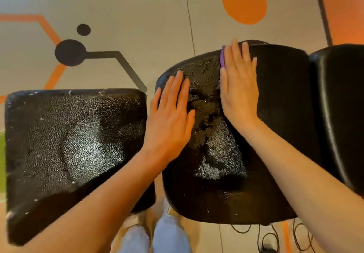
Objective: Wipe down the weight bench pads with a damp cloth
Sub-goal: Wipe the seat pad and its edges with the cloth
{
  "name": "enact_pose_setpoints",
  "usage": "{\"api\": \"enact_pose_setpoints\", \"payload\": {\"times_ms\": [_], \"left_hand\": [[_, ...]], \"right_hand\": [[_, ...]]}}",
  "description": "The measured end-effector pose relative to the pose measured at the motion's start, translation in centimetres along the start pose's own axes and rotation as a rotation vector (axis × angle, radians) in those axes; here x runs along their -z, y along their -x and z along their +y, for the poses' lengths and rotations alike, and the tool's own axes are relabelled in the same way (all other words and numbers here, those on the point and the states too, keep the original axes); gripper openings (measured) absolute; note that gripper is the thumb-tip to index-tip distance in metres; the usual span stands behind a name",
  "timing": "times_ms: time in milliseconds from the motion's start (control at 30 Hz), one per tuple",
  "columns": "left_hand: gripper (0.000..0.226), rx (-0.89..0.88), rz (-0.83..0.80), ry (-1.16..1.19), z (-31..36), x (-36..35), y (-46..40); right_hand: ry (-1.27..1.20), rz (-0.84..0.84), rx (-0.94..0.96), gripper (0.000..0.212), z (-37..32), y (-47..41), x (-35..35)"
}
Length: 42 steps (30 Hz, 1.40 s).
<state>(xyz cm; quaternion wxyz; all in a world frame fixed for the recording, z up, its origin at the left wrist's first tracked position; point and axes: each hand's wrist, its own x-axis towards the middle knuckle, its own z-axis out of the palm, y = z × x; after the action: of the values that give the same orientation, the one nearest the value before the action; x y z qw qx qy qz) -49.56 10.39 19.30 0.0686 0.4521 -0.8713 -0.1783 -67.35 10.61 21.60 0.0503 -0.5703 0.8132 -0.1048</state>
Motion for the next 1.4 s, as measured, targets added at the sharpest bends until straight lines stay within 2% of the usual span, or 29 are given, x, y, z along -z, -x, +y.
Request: {"api": "enact_pose_setpoints", "payload": {"times_ms": [33,133,167,200,267,300,333,400,467,500,533,600,667,700,800,833,967,1033,1167,1233,1300,1400], "left_hand": [[0.065,-0.042,-0.027,-0.058,-0.8,0.7,0.1],[0.064,-0.105,-0.077,-0.225,-4.0,3.1,0.8],[0.063,-0.099,-0.082,-0.258,-5.0,3.8,1.2],[0.063,-0.084,-0.080,-0.280,-6.0,4.3,1.6],[0.063,-0.045,-0.071,-0.287,-7.1,4.8,2.4],[0.063,-0.025,-0.071,-0.280,-7.4,4.8,2.7],[0.062,-0.009,-0.072,-0.272,-7.5,4.8,3.0],[0.062,0.006,-0.060,-0.260,-7.5,4.5,3.1],[0.061,0.002,-0.048,-0.256,-7.5,4.5,3.1],[0.061,0.000,-0.046,-0.253,-7.4,4.5,3.1],[0.061,0.001,-0.042,-0.252,-7.5,4.6,3.1],[0.060,0.000,-0.035,-0.250,-7.4,4.6,3.1],[0.059,-0.002,-0.033,-0.242,-7.4,4.6,3.2],[0.059,-0.006,-0.034,-0.239,-7.4,4.6,3.2],[0.057,-0.019,-0.039,-0.220,-7.5,4.6,3.2],[0.057,-0.019,-0.038,-0.207,-7.5,4.6,3.2],[0.057,-0.014,-0.037,-0.184,-7.5,4.7,3.1],[0.057,-0.008,-0.037,-0.178,-7.4,4.8,3.1],[0.057,-0.009,-0.037,-0.178,-7.4,4.7,3.1],[0.057,-0.013,-0.033,-0.179,-7.5,4.6,3.2],[0.057,-0.016,-0.033,-0.180,-7.5,4.7,3.1],[0.057,-0.007,-0.046,-0.181,-7.5,4.7,3.1]], "right_hand": [[-0.005,-0.008,-0.019,0.048,-0.4,-0.2,-0.4],[0.088,-0.112,0.236,0.049,2.1,2.5,0.5],[0.110,-0.123,0.268,0.049,3.7,2.8,1.1],[0.090,-0.100,0.204,0.049,4.7,2.7,1.5],[0.011,0.021,-0.066,0.049,3.8,1.7,1.1],[0.035,0.061,-0.143,0.048,1.7,1.5,0.2],[0.070,0.074,-0.116,0.048,-1.0,1.7,-0.9],[0.093,0.002,0.218,0.047,-4.5,2.4,-2.7],[0.092,-0.129,0.448,0.047,-3.3,1.4,-2.1],[0.091,-0.150,0.442,0.048,-1.7,0.8,-1.4],[0.086,-0.125,0.359,0.047,0.0,0.3,-0.6],[0.040,-0.020,0.089,0.048,2.2,0.1,0.5],[0.027,0.055,-0.044,0.049,0.4,-0.2,-0.3],[0.023,0.059,-0.032,0.049,-1.3,-0.6,-1.2],[0.001,0.007,0.226,0.048,-4.3,-0.7,-2.5],[-0.015,-0.015,0.260,0.047,-4.0,0.4,-2.5],[-0.011,-0.138,0.165,0.049,-1.1,10.6,-0.4],[0.013,-0.175,0.166,0.050,-0.8,12.5,0.0],[-0.025,-0.067,0.174,0.047,-3.7,3.1,-2.1],[-0.057,-0.017,0.132,0.047,-5.0,1.3,-2.7],[-0.047,-0.063,0.188,0.048,-4.7,4.9,-2.7],[0.008,-0.228,0.373,0.050,-2.9,12.9,-1.1]]}}
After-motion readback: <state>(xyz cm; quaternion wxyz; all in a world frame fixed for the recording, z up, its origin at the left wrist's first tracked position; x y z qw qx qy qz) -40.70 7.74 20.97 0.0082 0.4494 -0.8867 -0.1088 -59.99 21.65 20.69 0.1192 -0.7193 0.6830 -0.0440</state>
